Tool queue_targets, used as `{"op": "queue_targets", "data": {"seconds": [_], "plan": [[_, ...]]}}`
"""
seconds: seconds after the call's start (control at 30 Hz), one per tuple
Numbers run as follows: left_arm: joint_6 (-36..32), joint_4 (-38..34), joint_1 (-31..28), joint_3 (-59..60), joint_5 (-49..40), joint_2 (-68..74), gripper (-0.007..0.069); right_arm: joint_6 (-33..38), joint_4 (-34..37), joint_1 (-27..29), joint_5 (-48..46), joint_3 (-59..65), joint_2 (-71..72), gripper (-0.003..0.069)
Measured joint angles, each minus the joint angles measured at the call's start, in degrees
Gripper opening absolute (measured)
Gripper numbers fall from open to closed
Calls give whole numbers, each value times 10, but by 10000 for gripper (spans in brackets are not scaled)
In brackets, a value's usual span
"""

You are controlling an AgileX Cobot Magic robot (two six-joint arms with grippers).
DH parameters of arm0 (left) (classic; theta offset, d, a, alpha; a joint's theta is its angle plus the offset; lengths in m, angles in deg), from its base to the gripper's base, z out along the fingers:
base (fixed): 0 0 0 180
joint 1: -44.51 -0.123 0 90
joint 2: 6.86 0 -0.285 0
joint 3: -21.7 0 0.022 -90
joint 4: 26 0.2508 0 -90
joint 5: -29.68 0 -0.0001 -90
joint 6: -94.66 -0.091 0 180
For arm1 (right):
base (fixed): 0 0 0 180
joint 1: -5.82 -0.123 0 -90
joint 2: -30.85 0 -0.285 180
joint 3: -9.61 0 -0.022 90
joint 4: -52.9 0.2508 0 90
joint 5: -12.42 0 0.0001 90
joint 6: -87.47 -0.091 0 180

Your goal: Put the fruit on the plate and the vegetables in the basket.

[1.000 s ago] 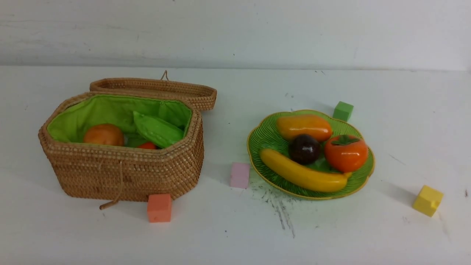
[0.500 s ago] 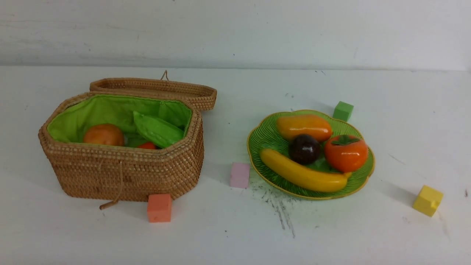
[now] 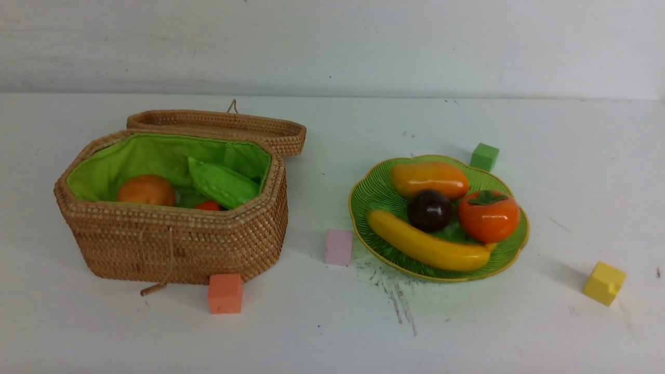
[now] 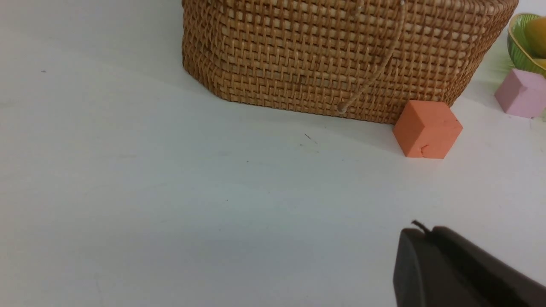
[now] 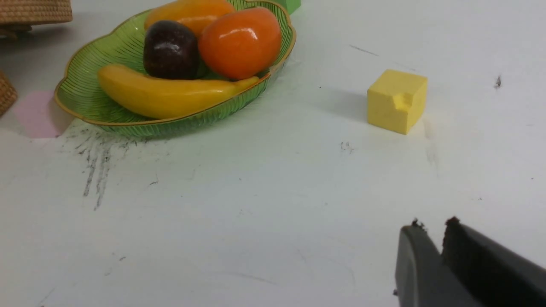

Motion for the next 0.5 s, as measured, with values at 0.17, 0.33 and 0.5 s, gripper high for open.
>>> {"op": "queue_targets", "data": {"seconds": [0.17,0.33,0.5], "plan": [[0,0,0,0,0,0,4,0,1,0,0,0,0,104],[0,0,0,0,0,0,8,0,1,0,0,0,0,109],[0,0,0,0,0,0,16,0,0,0,0,0,0,114]]}}
